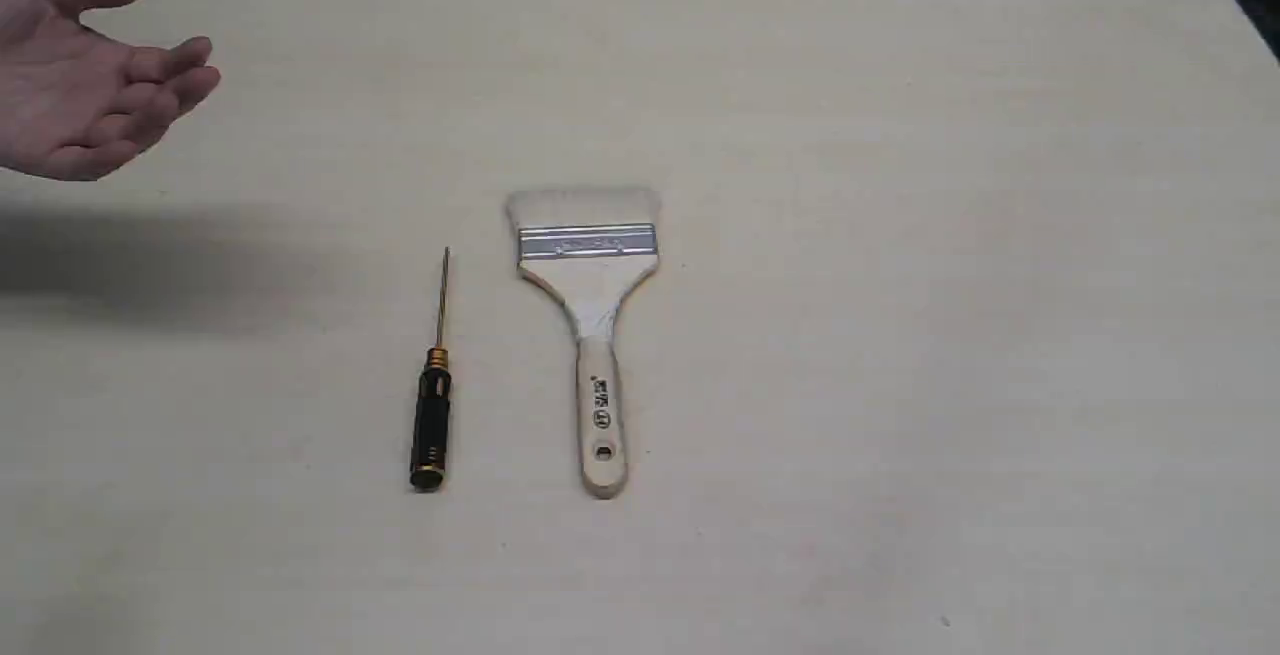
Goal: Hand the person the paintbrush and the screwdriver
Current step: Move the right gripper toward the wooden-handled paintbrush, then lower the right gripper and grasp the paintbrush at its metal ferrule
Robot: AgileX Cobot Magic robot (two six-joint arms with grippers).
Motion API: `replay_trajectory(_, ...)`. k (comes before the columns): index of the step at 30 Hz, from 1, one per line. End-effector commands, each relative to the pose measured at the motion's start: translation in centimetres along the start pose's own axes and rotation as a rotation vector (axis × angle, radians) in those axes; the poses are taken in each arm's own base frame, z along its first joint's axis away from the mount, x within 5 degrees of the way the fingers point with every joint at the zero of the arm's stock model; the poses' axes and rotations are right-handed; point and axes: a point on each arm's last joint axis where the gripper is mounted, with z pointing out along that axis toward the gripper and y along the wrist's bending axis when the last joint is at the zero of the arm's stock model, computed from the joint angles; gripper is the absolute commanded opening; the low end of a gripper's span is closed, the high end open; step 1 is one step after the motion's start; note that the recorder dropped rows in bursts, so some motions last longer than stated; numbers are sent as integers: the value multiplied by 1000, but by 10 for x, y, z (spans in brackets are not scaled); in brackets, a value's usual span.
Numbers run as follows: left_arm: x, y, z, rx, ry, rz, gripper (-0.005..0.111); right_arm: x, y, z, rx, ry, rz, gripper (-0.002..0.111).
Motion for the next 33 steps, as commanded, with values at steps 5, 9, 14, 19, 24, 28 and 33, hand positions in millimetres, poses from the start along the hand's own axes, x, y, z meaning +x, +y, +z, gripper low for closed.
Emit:
replay_trajectory(5,-1,0,0,6,-12,-2,0,-15,26,76,-73,396,-82,40)
replay_trajectory(9,-1,0,0,6,-12,-2,0,0,42,124,-83,614,-114,50)
replay_trajectory(14,0,0,0,7,-11,-6,0,25,54,176,-65,835,-63,63)
replay_trajectory(19,0,0,0,7,-11,-6,0,62,60,218,-27,1060,-81,63)
replay_trajectory(24,0,0,0,7,-11,-6,0,102,68,247,-22,1197,-23,63)
replay_trajectory(28,0,0,0,7,-11,-6,0,141,72,262,-17,1287,17,63)
replay_trajectory(33,0,0,0,7,-11,-6,0,174,71,270,29,1391,37,63)
